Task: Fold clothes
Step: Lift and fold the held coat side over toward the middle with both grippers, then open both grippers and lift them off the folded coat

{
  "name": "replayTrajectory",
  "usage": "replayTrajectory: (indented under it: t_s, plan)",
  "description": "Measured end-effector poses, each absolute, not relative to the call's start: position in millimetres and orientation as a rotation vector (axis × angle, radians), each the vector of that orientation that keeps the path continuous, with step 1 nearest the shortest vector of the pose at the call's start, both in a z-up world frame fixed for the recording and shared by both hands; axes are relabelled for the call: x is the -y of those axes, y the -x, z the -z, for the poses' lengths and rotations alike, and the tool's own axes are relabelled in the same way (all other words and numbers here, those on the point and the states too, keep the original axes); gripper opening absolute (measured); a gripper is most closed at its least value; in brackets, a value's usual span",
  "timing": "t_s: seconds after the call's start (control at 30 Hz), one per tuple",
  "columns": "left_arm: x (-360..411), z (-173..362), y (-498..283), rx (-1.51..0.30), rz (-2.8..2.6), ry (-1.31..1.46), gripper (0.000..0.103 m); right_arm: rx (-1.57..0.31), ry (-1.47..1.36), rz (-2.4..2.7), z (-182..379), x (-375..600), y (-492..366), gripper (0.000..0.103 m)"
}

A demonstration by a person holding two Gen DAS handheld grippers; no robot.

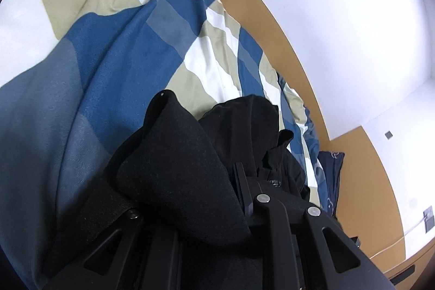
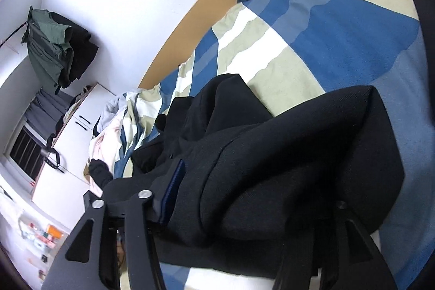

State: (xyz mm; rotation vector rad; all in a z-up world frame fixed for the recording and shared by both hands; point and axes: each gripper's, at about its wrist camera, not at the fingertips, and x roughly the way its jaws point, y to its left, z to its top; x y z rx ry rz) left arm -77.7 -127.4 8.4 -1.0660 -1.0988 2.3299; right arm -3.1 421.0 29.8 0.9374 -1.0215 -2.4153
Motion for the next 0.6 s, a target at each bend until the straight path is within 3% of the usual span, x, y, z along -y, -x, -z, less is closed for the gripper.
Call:
replayTrajectory:
  t_s: [0.07, 0.13, 0.23, 0.27, 0.3, 0.47, 0.6]
  plan:
    - [130.4, -19.5, 79.4, 1.114, -2.306, 1.097, 0.021, 1.025, -0.940, 2.432, -41.3, -425.5, -3.6, 0.075]
    - [133.9, -31.3, 81.1, 1.133, -2.280, 1.127, 0.030, 0.957, -0.884, 2.543, -58.8, -418.5, -16.9, 0.096]
    - [138.0, -63.7, 68.2, 1.040, -2.390, 1.014, 0.050, 0.797, -0.777, 2.710, -83.3, -397.3, -35.7, 0.099]
    - [135.6, -74.5, 61.8, 0.974, -2.447, 0.975, 0.068, 0.740, -0.738, 2.763, -91.5, -390.2, -42.0, 0.099]
    - [133.3, -85.3, 55.4, 0.906, -2.502, 0.935, 0.079, 0.683, -0.699, 2.814, -99.7, -383.1, -48.3, 0.099]
    - [121.5, -114.1, 28.9, 0.770, -2.632, 0.789, 0.089, 0.313, -0.594, 2.801, -114.7, -314.0, -56.0, 0.099]
    - [92.0, -97.1, 32.2, 0.677, -2.610, 0.929, 0.090, 0.032, -0.838, 2.733, -70.5, -256.6, -27.0, 0.098]
